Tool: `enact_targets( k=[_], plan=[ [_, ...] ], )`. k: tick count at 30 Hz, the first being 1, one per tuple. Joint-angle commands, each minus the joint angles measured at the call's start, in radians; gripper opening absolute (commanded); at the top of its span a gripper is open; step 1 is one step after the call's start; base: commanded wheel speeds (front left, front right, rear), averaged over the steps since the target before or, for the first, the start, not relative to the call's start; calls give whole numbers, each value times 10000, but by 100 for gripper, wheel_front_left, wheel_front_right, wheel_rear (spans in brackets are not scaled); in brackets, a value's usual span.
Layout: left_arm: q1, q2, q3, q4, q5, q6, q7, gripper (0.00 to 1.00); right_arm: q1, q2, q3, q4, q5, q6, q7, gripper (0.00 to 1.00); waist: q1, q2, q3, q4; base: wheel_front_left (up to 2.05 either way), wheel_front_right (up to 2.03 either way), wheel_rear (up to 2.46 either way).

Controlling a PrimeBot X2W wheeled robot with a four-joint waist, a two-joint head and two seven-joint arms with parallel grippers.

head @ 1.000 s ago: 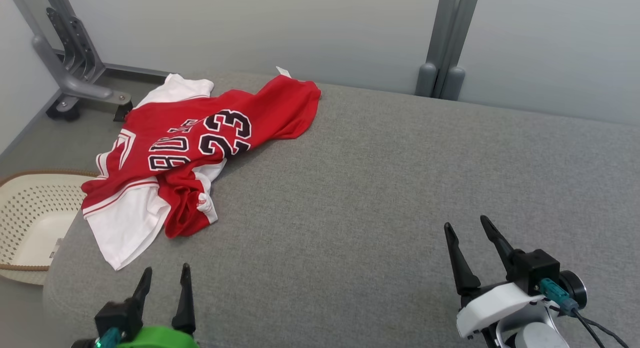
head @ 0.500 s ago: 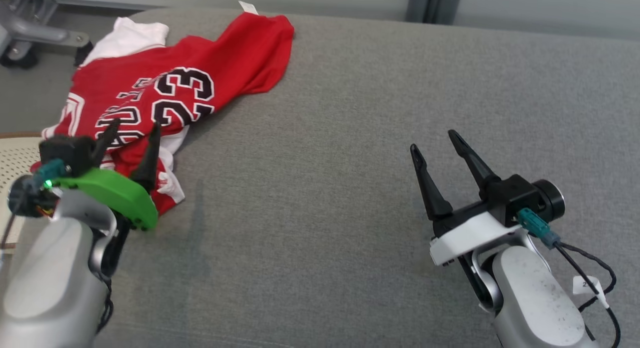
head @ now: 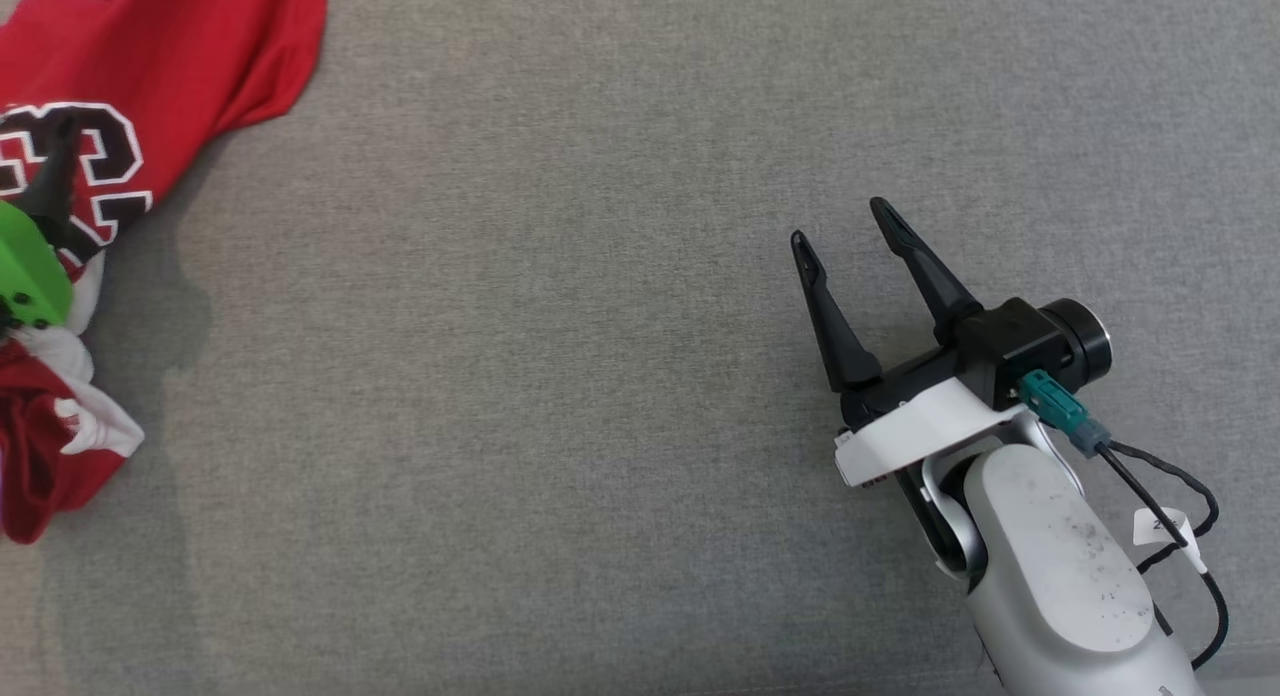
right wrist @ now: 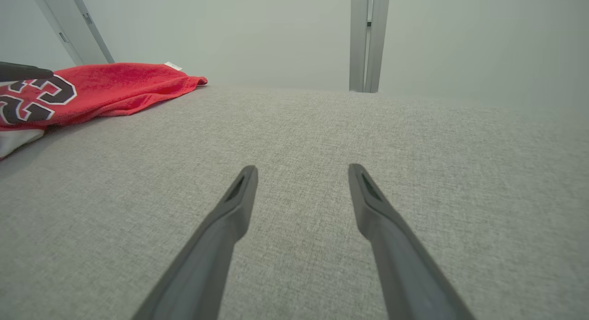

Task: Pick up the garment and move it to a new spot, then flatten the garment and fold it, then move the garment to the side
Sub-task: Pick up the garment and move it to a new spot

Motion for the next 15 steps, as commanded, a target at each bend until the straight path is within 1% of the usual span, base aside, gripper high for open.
enact_targets(
  k=[1, 2, 4, 6, 8, 10, 13, 15],
  plan=[
    [-325, 267, -79, 153, -216, 6, 180, 100, -147, 26, 39, -30, 34, -10, -31, 100, -2, 0, 761, -775, 0, 0, 0],
    [-382, 286, -130, 231, -354, 6, 305, 100, -162, 27, 62, -20, 34, -10, -31, 100, -2, 0, 780, -806, 0, 0, 0],
    [-545, 528, -257, 385, -559, 6, 591, 100, -197, 35, 97, 13, 50, -10, -31, 100, -2, 0, 831, -879, 0, 0, 0],
    [-731, 822, -395, 621, -481, 14, 735, 100, -223, 43, 111, 36, 82, -10, -31, 100, -2, 0, 871, -931, 0, 0, 0],
    [-788, 882, -505, 945, -536, 14, 1000, 100, -227, 59, 145, 46, 99, -10, -31, 100, -2, 0, 878, -978, 0, 0, 0],
    [-903, 1002, -625, 1117, -501, 12, 1161, 0, -207, 63, 170, 85, 143, -10, -31, 100, -2, 0, 843, -1011, 0, 0, 0],
    [-1028, 1216, -736, 1243, -590, 14, 1226, 0, -92, 76, 212, 168, 208, -10, -31, 100, -2, 0, 666, -1042, 0, 0, 0],
    [-1220, 1454, -660, 1226, -617, 14, 969, 0, 18, 82, 210, 208, 265, -10, -31, 100, -2, 0, 487, -1059, 0, 0, 0]
  ],
)
